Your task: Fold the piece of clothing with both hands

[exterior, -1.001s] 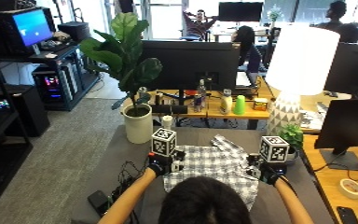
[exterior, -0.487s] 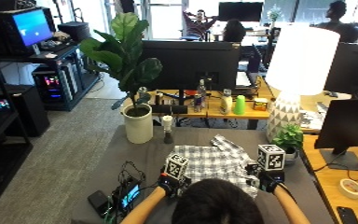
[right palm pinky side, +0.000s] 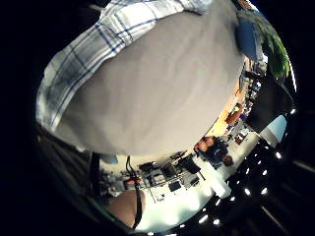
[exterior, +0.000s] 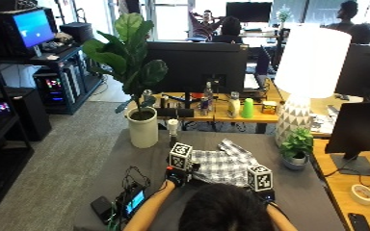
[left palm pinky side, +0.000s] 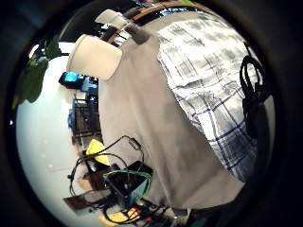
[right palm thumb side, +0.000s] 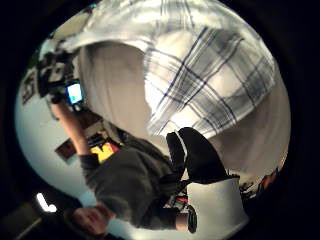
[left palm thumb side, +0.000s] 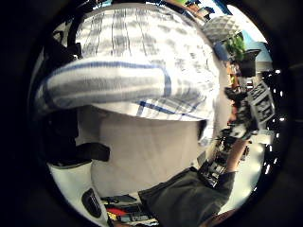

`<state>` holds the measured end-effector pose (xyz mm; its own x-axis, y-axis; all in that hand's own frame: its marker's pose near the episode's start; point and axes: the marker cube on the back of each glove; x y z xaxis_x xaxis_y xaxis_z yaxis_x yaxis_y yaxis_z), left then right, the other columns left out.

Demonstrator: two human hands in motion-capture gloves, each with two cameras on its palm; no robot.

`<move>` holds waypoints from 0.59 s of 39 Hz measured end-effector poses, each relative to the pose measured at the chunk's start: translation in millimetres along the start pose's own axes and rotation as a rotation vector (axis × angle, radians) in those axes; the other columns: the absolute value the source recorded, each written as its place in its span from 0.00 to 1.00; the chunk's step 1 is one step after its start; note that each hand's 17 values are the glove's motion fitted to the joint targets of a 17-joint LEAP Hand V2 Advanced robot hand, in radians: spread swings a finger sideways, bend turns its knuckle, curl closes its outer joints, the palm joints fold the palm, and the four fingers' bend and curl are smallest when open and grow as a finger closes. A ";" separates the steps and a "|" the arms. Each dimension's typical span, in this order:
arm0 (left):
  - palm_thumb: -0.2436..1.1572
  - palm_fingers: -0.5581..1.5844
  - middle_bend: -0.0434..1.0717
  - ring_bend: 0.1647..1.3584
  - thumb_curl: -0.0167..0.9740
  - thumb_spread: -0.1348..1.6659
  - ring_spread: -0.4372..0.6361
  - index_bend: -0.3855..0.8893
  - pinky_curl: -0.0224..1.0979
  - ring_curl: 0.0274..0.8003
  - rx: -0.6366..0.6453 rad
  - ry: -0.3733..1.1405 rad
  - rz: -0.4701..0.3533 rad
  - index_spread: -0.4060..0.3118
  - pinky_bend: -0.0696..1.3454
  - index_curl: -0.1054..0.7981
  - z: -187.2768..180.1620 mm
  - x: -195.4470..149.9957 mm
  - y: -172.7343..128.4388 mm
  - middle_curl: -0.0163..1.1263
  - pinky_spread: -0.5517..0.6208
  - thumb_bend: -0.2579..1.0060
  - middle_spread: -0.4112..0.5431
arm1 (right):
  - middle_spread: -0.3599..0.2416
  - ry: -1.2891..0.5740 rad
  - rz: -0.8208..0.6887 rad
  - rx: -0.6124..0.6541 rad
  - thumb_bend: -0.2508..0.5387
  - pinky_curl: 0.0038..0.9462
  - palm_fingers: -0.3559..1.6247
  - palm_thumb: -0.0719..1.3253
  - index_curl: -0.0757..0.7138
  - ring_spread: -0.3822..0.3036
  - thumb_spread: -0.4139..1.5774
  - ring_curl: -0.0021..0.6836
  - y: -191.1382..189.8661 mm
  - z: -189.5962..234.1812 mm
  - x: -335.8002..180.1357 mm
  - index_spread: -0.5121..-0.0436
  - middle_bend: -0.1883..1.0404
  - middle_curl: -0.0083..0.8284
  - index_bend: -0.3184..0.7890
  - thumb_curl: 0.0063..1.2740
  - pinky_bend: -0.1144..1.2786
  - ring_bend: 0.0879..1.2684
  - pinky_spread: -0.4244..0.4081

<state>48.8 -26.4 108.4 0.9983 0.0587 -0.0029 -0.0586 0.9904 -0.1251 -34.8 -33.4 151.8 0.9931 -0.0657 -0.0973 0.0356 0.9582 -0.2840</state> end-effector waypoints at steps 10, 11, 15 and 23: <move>0.64 0.83 0.40 0.40 0.32 0.84 0.07 0.43 0.42 0.50 0.042 -0.037 -0.045 0.18 0.50 0.53 -18.3 -15.5 -11.5 0.41 0.14 0.33 0.10 | 0.63 -0.024 0.133 0.220 0.39 0.39 0.29 0.48 0.29 0.69 0.77 0.51 -4.9 -14.3 -6.7 0.61 0.35 0.45 0.35 0.21 0.44 0.33 0.77; 0.64 0.83 0.40 0.40 0.32 0.84 0.07 0.43 0.42 0.50 0.040 -0.038 -0.042 0.18 0.50 0.54 -14.5 -17.2 -15.3 0.41 0.14 0.33 0.10 | 0.62 -0.032 0.123 0.245 0.39 0.38 0.31 0.49 0.29 0.67 0.77 0.51 -15.3 -13.8 -2.6 0.61 0.36 0.45 0.36 0.21 0.43 0.35 0.77; 0.64 0.83 0.39 0.39 0.33 0.85 0.07 0.43 0.42 0.51 0.030 -0.040 -0.032 0.18 0.50 0.55 -3.7 -21.5 -21.3 0.42 0.14 0.33 0.10 | 0.53 -0.024 0.109 0.274 0.48 0.36 0.52 0.61 0.32 0.51 0.76 0.53 -22.5 -18.2 1.2 0.57 0.42 0.48 0.41 0.26 0.42 0.43 0.64; 0.64 0.82 0.39 0.38 0.33 0.86 0.07 0.43 0.43 0.52 -0.041 -0.007 0.046 0.18 0.49 0.56 -10.1 -7.9 39.6 0.44 0.14 0.31 0.10 | 0.41 -0.026 0.157 0.189 0.52 0.41 0.78 0.75 0.41 0.33 0.68 0.60 -4.6 -22.2 8.0 0.57 0.46 0.53 0.45 0.33 0.48 0.47 0.34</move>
<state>38.6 11.1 93.5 0.9944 0.1053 -0.0023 -0.1042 0.9807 -0.1655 -29.5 -44.6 131.2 0.9905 0.0932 -0.1012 -0.1018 0.9913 -0.0837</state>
